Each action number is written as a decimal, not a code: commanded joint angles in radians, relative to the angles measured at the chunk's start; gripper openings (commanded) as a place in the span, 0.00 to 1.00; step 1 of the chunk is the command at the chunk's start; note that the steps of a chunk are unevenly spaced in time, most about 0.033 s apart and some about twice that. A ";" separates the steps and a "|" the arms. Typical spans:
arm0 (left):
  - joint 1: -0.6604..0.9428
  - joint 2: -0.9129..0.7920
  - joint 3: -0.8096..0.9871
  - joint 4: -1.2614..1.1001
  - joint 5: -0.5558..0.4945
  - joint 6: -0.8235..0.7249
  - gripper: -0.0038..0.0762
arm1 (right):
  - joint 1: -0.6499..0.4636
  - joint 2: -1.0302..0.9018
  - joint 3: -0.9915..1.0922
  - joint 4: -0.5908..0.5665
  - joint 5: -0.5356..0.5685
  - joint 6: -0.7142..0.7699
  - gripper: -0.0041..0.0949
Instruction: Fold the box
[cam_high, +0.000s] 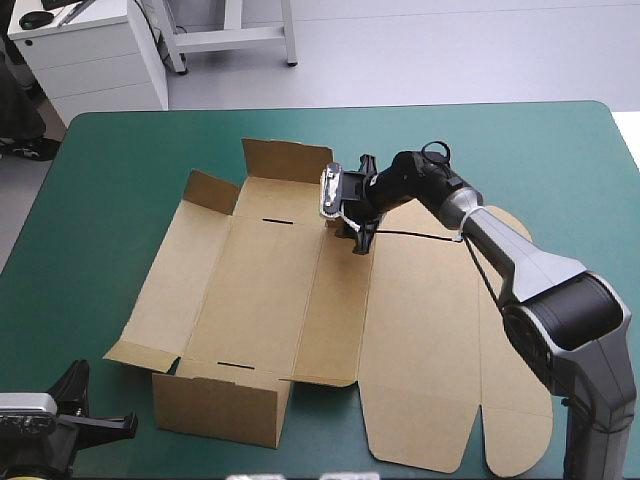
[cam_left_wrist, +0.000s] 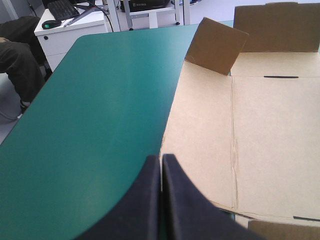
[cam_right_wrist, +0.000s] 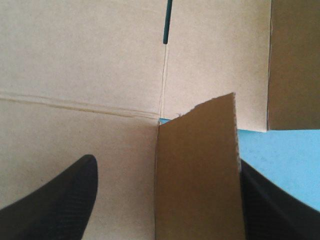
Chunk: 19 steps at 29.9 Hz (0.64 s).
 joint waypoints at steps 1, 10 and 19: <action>-0.002 -0.011 -0.019 -0.009 -0.076 -0.004 0.04 | -0.003 -0.108 -0.034 0.004 -0.030 0.168 0.71; -0.002 -0.011 -0.019 -0.009 -0.076 -0.004 0.04 | -0.003 -0.250 -0.034 -0.224 -0.033 0.685 0.08; -0.002 -0.011 -0.019 -0.009 -0.076 -0.004 0.20 | -0.084 -0.389 0.036 -0.268 0.018 1.019 0.04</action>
